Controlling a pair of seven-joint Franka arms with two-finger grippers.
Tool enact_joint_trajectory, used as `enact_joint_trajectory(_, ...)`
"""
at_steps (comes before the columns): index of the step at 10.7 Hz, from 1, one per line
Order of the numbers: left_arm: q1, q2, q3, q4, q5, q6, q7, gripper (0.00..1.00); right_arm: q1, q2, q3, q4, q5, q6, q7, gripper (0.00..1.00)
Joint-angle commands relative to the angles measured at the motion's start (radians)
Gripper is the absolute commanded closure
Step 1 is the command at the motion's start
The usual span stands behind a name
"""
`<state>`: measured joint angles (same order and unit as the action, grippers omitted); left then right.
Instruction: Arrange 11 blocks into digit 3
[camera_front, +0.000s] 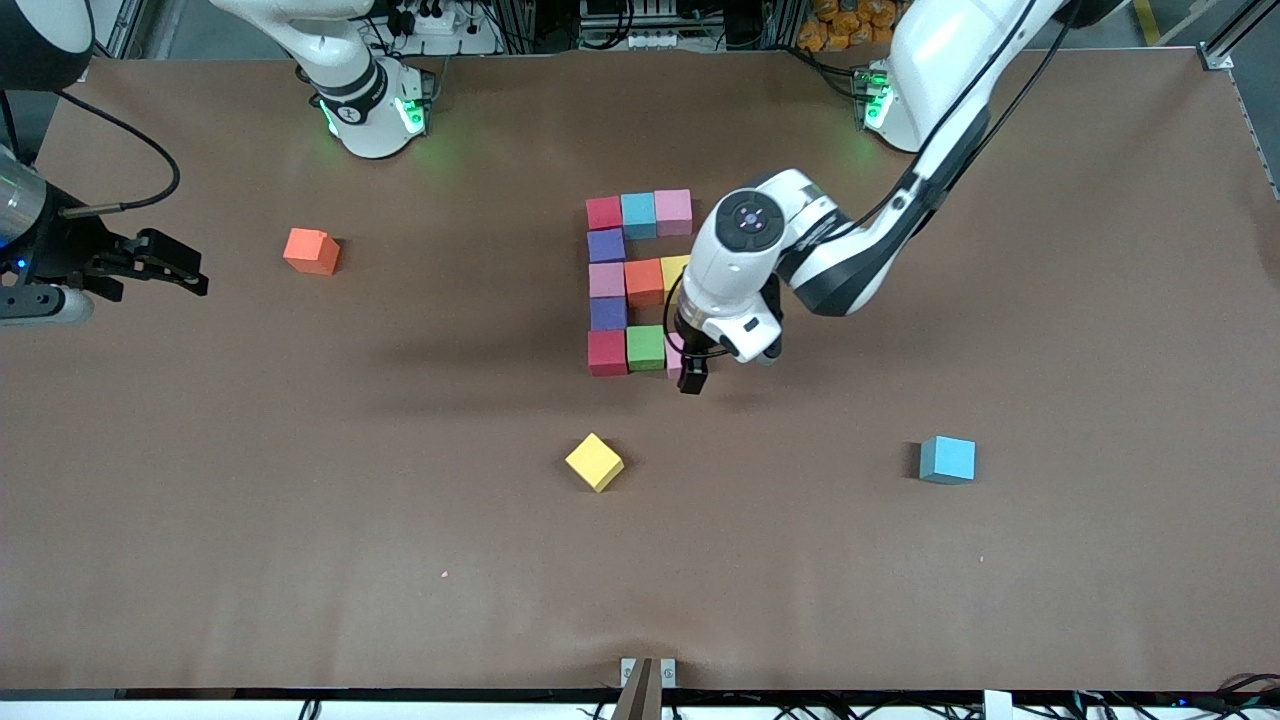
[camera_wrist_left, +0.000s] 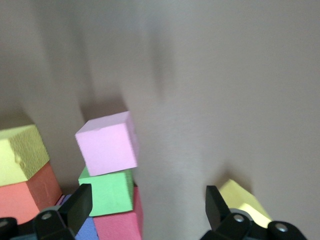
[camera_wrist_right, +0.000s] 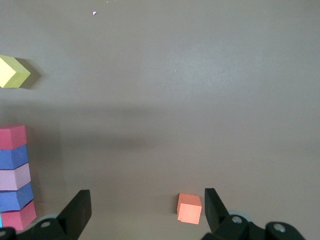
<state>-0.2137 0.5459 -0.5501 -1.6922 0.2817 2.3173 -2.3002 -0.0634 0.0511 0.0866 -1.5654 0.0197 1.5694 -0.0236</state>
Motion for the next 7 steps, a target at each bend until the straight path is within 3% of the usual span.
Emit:
enact_joint_trajectory(1,0.08,-0.035,-0.05,0.052,0.002,-0.099,0.192,0.0,-0.013,-0.005,0.01,-0.004,-0.006,0.003,0.005,0.0)
enact_joint_trajectory(4,0.091,-0.035,-0.042,0.179,0.016,-0.278,0.546,0.0,-0.013,-0.005,0.01,-0.004,-0.006,0.003,0.005,0.0)
enact_joint_trajectory(7,0.17,-0.079,-0.047,0.213,0.016,-0.363,0.846,0.0,-0.013,-0.005,0.009,-0.002,-0.001,0.003,0.005,0.0)
